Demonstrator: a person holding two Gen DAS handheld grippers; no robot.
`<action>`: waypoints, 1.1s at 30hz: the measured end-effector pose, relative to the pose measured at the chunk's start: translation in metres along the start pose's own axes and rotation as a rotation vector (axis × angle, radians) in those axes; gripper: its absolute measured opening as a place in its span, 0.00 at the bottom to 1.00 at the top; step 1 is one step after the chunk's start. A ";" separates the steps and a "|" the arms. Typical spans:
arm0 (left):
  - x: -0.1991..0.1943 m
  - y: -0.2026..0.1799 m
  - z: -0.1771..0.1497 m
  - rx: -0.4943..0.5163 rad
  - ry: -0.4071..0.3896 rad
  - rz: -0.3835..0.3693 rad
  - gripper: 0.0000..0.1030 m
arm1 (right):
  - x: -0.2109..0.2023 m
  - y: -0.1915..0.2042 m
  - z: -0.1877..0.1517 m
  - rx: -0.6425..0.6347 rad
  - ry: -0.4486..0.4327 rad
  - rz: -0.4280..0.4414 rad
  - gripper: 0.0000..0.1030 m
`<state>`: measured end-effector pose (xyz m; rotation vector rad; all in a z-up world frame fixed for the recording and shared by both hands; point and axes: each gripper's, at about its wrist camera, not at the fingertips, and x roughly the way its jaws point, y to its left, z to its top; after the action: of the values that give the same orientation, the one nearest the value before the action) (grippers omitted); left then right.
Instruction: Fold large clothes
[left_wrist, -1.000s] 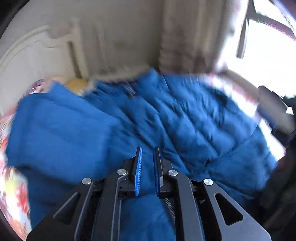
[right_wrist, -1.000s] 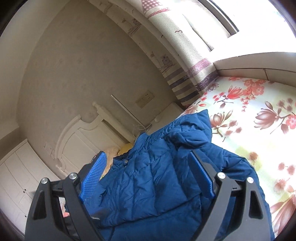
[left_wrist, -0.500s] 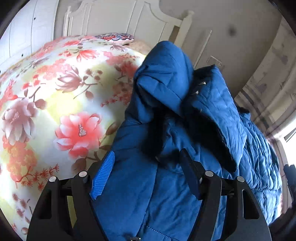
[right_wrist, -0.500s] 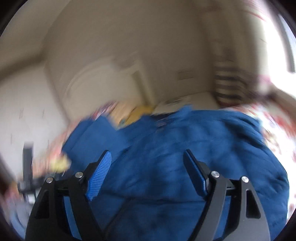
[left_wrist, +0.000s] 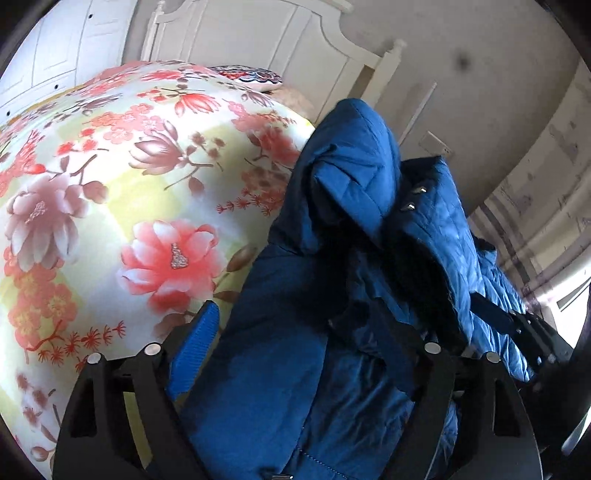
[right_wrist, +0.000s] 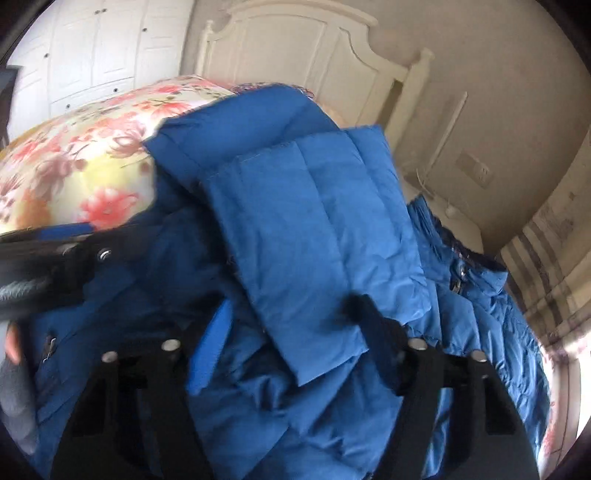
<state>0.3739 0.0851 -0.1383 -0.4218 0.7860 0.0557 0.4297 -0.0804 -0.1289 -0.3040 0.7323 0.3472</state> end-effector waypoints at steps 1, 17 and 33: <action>0.001 -0.001 0.000 0.005 0.003 0.001 0.77 | -0.007 -0.008 0.000 0.044 -0.018 0.073 0.15; 0.003 0.008 -0.001 -0.041 0.005 -0.021 0.79 | -0.155 -0.284 -0.126 1.252 -0.431 0.360 0.09; 0.005 0.006 0.000 -0.028 0.003 0.003 0.82 | -0.095 -0.268 -0.188 1.183 -0.154 0.201 0.56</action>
<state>0.3759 0.0896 -0.1440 -0.4474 0.7897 0.0689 0.3622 -0.4130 -0.1562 0.9078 0.7058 0.0799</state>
